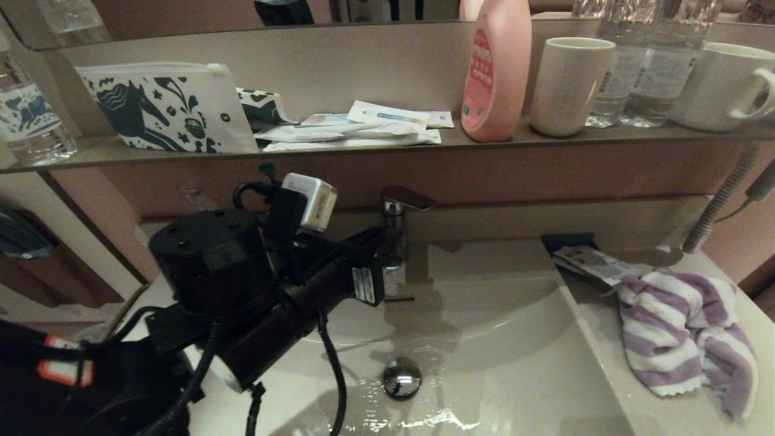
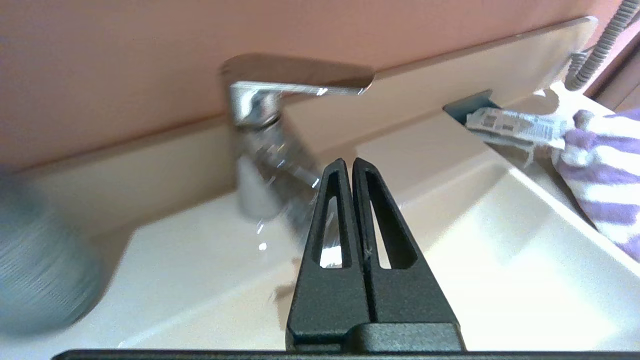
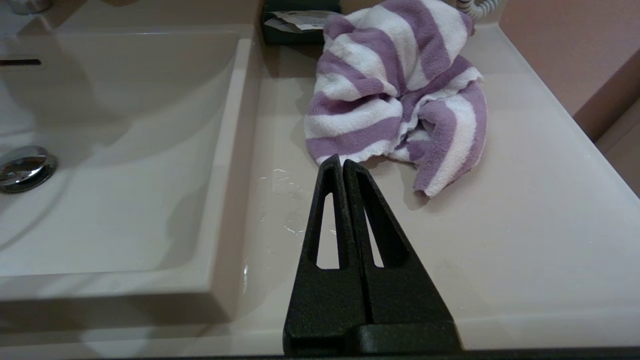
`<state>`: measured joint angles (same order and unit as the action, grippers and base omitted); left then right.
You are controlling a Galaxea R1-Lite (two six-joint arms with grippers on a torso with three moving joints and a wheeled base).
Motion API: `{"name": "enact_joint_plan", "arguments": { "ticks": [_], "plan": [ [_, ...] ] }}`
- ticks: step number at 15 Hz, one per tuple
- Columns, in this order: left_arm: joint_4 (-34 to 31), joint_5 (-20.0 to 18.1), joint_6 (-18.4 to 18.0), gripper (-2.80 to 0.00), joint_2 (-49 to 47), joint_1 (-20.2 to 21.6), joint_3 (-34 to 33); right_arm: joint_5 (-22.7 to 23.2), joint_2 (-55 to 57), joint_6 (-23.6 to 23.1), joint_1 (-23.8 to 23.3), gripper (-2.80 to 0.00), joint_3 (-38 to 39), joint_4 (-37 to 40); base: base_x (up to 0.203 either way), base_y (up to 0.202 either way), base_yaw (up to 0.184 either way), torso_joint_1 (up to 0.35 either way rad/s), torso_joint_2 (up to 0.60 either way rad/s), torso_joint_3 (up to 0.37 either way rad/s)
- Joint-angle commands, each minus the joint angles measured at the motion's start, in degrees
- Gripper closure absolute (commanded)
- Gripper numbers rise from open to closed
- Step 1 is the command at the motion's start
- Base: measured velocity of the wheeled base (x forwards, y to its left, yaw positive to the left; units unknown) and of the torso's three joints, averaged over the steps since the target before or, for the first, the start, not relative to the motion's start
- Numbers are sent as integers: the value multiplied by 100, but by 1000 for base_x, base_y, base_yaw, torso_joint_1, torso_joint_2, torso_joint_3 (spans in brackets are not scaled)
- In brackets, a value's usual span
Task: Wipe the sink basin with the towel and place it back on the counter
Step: Turn off the faucet, then pick up the cloth
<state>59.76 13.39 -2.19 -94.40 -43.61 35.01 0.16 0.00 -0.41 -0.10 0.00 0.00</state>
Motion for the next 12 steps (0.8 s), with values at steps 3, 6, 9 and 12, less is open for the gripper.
{"name": "enact_joint_plan", "arguments": {
  "ticks": [3,6,9,12],
  "plan": [
    [19,-90,-22,0,1343,326,-1126,2,0,-2,1,0,0,0,0,0,0,0,0,0],
    [8,-406,-26,0,2034,878,-1629,2,0,-2,1,0,0,0,0,0,0,0,0,0],
    [5,-554,-27,0,2471,1398,-1903,2,0,-2,1,0,0,0,0,0,0,0,0,0],
    [1,-566,-32,0,2880,1582,-2215,2,0,-2,1,0,0,0,0,0,0,0,0,0]
  ]
}}
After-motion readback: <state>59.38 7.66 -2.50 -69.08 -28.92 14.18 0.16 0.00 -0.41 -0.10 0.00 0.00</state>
